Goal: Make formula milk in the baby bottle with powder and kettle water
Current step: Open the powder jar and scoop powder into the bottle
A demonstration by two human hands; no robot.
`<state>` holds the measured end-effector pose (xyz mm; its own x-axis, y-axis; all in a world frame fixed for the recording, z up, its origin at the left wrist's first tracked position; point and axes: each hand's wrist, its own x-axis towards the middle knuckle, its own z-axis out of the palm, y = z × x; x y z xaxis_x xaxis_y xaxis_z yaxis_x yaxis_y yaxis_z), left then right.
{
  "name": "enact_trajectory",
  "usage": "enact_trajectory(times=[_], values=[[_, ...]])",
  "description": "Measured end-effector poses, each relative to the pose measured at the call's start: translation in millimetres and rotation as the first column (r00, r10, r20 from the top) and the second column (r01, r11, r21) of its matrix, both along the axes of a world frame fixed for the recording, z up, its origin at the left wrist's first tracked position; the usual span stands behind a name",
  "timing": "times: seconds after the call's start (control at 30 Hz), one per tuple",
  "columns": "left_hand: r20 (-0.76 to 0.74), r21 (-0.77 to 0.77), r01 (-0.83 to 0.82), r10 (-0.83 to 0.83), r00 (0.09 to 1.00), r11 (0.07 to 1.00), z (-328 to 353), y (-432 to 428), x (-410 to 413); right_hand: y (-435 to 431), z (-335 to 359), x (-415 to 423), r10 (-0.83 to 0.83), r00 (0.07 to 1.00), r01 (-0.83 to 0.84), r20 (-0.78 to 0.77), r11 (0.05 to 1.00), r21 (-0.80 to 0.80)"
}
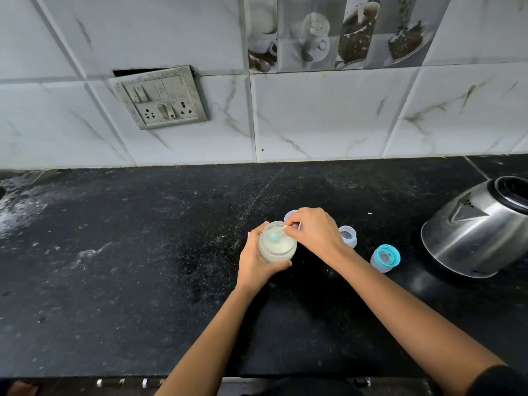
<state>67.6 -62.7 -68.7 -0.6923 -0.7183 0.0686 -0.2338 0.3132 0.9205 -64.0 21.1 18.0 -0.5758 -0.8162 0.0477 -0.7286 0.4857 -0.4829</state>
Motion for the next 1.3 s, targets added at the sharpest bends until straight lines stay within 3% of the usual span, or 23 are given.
enact_trajectory(times=[0.17,0.33,0.43,0.63,0.77,1.03,1.3], values=[[-0.002,0.005,0.006,-0.006,1.0,1.0,2,0,-1,-1,8,5,0.072,0.997,-0.067,-0.037,0.989,0.131],[-0.024,0.018,0.003,-0.002,1.0,1.0,2,2,-2,-2,3,5,0.019,0.973,-0.027,0.231,0.999,0.03],[-0.033,0.027,0.005,-0.004,0.999,1.0,2,1,-2,-6,-1,5,-0.013,0.958,0.01,0.288,1.0,0.014],[-0.032,0.017,0.005,-0.005,0.999,1.0,2,2,-3,-18,-9,10,-0.049,0.994,0.037,0.102,0.993,0.111],[-0.033,0.014,0.001,-0.001,0.999,1.0,0,1,-3,-24,-17,12,-0.037,0.999,0.038,-0.016,0.996,0.076],[-0.024,0.028,-0.015,0.016,1.0,0.999,-3,-2,-4,-22,-29,6,0.007,0.936,0.073,0.352,0.975,-0.212],[-0.031,0.006,-0.015,0.015,0.999,1.0,-2,-2,-5,-6,-19,-11,0.076,0.849,0.08,0.523,0.96,-0.268]])
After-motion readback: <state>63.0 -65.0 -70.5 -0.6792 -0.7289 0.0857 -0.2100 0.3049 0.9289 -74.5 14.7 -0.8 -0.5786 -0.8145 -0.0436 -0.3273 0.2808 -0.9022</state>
